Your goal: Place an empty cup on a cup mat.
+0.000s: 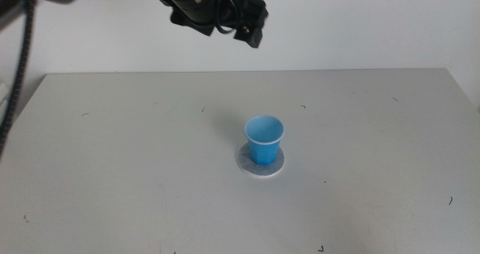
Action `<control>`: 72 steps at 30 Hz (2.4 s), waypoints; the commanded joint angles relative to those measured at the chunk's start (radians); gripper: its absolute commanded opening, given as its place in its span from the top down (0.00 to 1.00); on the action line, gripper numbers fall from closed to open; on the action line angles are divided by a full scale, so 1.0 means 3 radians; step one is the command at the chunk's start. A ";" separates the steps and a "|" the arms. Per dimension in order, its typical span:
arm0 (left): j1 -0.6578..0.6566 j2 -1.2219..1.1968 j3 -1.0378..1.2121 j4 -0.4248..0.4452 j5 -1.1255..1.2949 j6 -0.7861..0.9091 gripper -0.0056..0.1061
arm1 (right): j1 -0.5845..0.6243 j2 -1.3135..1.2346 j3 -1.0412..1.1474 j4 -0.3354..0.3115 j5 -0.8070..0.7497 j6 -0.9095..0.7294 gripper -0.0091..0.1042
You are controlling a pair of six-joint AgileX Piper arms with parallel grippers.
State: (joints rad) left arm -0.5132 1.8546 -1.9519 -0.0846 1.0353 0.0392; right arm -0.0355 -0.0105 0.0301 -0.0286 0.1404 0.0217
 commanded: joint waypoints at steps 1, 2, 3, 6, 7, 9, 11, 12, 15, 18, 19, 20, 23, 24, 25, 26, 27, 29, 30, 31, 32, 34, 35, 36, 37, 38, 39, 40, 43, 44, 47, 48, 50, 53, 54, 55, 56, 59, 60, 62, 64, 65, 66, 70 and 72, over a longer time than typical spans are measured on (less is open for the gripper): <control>0.0125 -0.0363 -0.0113 -0.0118 0.0066 -0.0131 0.05 | 0.0002 -0.0090 -0.0028 -0.0046 -0.0248 -0.0017 0.09; 0.0163 -0.0422 -0.0113 -0.0171 0.0167 -0.0166 0.05 | 0.0002 -0.0090 -0.0028 -0.0046 -0.0248 -0.0017 0.09; 0.0208 -0.0498 -0.0113 -0.0222 0.0258 -0.0232 0.05 | 0.0002 -0.0090 -0.0028 -0.0046 -0.0248 -0.0017 0.09; 0.0252 -0.0693 -0.0113 -0.0222 0.0360 -0.0300 0.05 | 0.0002 -0.0090 -0.0028 -0.0046 -0.0248 -0.0017 0.09; 0.0255 -0.0758 -0.0113 -0.0164 0.0381 -0.0295 0.05 | 0.0002 -0.0090 -0.0028 -0.0046 -0.0248 -0.0017 0.09; 0.0269 -0.0888 -0.0113 -0.0054 0.0422 -0.0314 0.04 | 0.0002 -0.0090 -0.0028 -0.0046 -0.0248 -0.0017 0.09; 0.0285 -0.1006 -0.0113 0.0070 0.0508 -0.0301 0.03 | 0.0002 -0.0090 -0.0028 -0.0046 -0.0248 -0.0017 0.09; 0.0300 -0.1074 -0.0113 0.0168 0.0586 -0.0311 0.01 | 0.0002 -0.0090 -0.0028 -0.0046 -0.0248 -0.0017 0.09; 0.0364 -0.1264 -0.0113 0.0363 0.0913 -0.0325 0.01 | 0.0002 -0.0090 -0.0028 -0.0046 -0.0248 -0.0017 0.09; 0.0429 -0.1428 -0.0046 0.0427 0.0919 -0.0336 0.01 | 0.0002 -0.0090 -0.0028 -0.0046 -0.0248 -0.0017 0.09; 0.0457 -0.1502 -0.0005 0.0443 0.0919 -0.0336 0.01 | 0.0002 -0.0090 -0.0028 -0.0046 -0.0248 -0.0017 0.09; 0.0502 -0.1590 0.0040 0.0456 0.0919 -0.0336 0.01 | 0.0002 -0.0090 -0.0028 -0.0046 -0.0248 -0.0017 0.09; 0.0672 -0.1921 0.0324 0.0495 0.0884 -0.0336 0.01 | 0.0002 -0.0090 -0.0028 -0.0046 -0.0248 -0.0017 0.09; 0.0741 -0.2038 0.0448 0.0495 0.0851 -0.0336 0.01 | 0.0002 -0.0090 -0.0028 -0.0046 -0.0248 -0.0017 0.09; 0.0817 -0.2159 0.0582 0.0495 0.0811 -0.0336 0.01 | 0.0002 -0.0090 -0.0028 -0.0046 -0.0248 -0.0017 0.09; 0.0865 -0.2229 0.0699 0.0495 0.0751 -0.0336 0.01 | 0.0002 -0.0090 -0.0028 -0.0046 -0.0248 -0.0017 0.09; 0.0952 -0.2350 0.0854 0.0495 0.0664 -0.0336 0.01 | 0.0002 -0.0090 -0.0028 -0.0046 -0.0248 -0.0017 0.09; 0.1138 -0.2590 0.1189 0.0491 0.0458 -0.0336 0.01 | 0.0002 -0.0090 -0.0028 -0.0046 -0.0248 -0.0017 0.09; 0.1224 -0.2710 0.1329 0.0492 0.0371 -0.0336 0.01 | 0.0002 -0.0090 -0.0028 -0.0046 -0.0248 -0.0017 0.09; 0.1306 -0.2831 0.1546 0.0489 0.0236 -0.0336 0.01 | 0.0002 -0.0090 -0.0028 -0.0046 -0.0248 -0.0017 0.09; 0.1381 -0.2951 0.1693 0.0488 0.0143 -0.0336 0.01 | 0.0002 -0.0090 -0.0028 -0.0046 -0.0248 -0.0017 0.09; 0.1494 -0.3156 0.2033 0.0482 -0.0086 -0.0336 0.01 | 0.0002 -0.0090 -0.0028 -0.0046 -0.0248 -0.0017 0.09; 0.1545 -0.3264 0.2222 0.0482 -0.0226 -0.0336 0.01 | 0.0002 -0.0090 -0.0028 -0.0046 -0.0248 -0.0017 0.09; 0.1579 -0.3347 0.2410 0.0479 -0.0371 -0.0336 0.01 | 0.0002 -0.0090 -0.0028 -0.0046 -0.0248 -0.0017 0.09; 0.1612 -0.3447 0.2596 0.0479 -0.0520 -0.0336 0.01 | 0.0002 -0.0090 -0.0028 -0.0046 -0.0248 -0.0017 0.09; 0.1637 -0.3535 0.2784 0.0475 -0.0663 -0.0336 0.01 | 0.0002 -0.0090 -0.0028 -0.0046 -0.0248 -0.0017 0.09; 0.1651 -0.3625 0.2934 0.0475 -0.0781 -0.0339 0.01 | 0.0002 -0.0090 -0.0028 -0.0046 -0.0248 -0.0017 0.09; 0.1660 -0.3715 0.3123 0.0475 -0.0922 -0.0340 0.01 | 0.0002 -0.0090 -0.0028 -0.0046 -0.0248 -0.0017 0.09; 0.1701 -0.3969 0.3629 0.0463 -0.1203 -0.0364 0.01 | 0.0002 -0.0090 -0.0028 -0.0046 -0.0248 -0.0017 0.09; 0.1714 -0.4066 0.3806 0.0412 -0.1283 -0.0386 0.01 | 0.0002 -0.0090 -0.0028 -0.0046 -0.0248 -0.0017 0.09; 0.1714 -0.4348 0.4318 0.0353 -0.1576 -0.0467 0.01 | 0.0002 -0.0090 -0.0028 -0.0046 -0.0248 -0.0017 0.09; 0.1711 -0.4417 0.4453 0.0353 -0.1669 -0.0455 0.01 | 0.0002 -0.0090 -0.0028 -0.0046 -0.0248 -0.0017 0.09; 0.1711 -0.4589 0.4789 0.0353 -0.1897 -0.0391 0.01 | 0.0002 -0.0090 -0.0028 -0.0046 -0.0248 -0.0017 0.09; 0.1709 -0.4841 0.5241 0.0356 -0.2322 -0.0350 0.01 | 0.0002 -0.0090 -0.0028 -0.0046 -0.0248 -0.0017 0.09; 0.1709 -0.4935 0.5399 0.0360 -0.2459 -0.0346 0.01 | 0.0002 -0.0090 -0.0028 -0.0046 -0.0248 -0.0017 0.09; 0.1711 -0.5037 0.5551 0.0360 -0.2638 -0.0346 0.01 | 0.0002 -0.0090 -0.0028 -0.0046 -0.0248 -0.0017 0.09; 0.1712 -0.5147 0.5700 0.0360 -0.2810 -0.0346 0.01 | 0.0002 -0.0090 -0.0028 -0.0046 -0.0248 -0.0017 0.09; 0.1711 -0.5438 0.6089 0.0363 -0.3269 -0.0345 0.01 | 0.0002 -0.0090 -0.0028 -0.0046 -0.0248 -0.0017 0.09; 0.1711 -0.5540 0.6191 0.0363 -0.3367 -0.0345 0.01 | 0.0002 -0.0090 -0.0028 -0.0046 -0.0248 -0.0017 0.09; 0.1711 -0.5704 0.6440 0.0360 -0.3585 -0.0353 0.01 | 0.0002 -0.0090 -0.0028 -0.0046 -0.0248 -0.0017 0.09; 0.1711 -0.5821 0.6602 0.0341 -0.3731 -0.0373 0.01 | 0.0002 -0.0090 -0.0028 -0.0046 -0.0248 -0.0017 0.09; 0.1711 -0.5865 0.6600 0.0325 -0.3664 -0.0386 0.01 | 0.0002 -0.0090 -0.0028 -0.0046 -0.0248 -0.0017 0.09; 0.1711 -0.5890 0.6580 0.0329 -0.3541 -0.0382 0.01 | 0.0002 -0.0090 -0.0028 -0.0046 -0.0248 -0.0017 0.09; 0.1711 -0.6066 0.6587 0.0339 -0.3475 -0.0306 0.01 | 0.0002 -0.0090 -0.0028 -0.0046 -0.0248 -0.0017 0.09; 0.1711 -0.6194 0.6587 0.0339 -0.3414 -0.0298 0.01 | 0.0002 -0.0090 -0.0028 -0.0046 -0.0248 -0.0017 0.09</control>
State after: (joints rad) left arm -0.0014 0.0083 0.0280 0.0280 0.0751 -0.0505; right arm -0.0355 -0.0105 0.0301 -0.0286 0.1404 0.0217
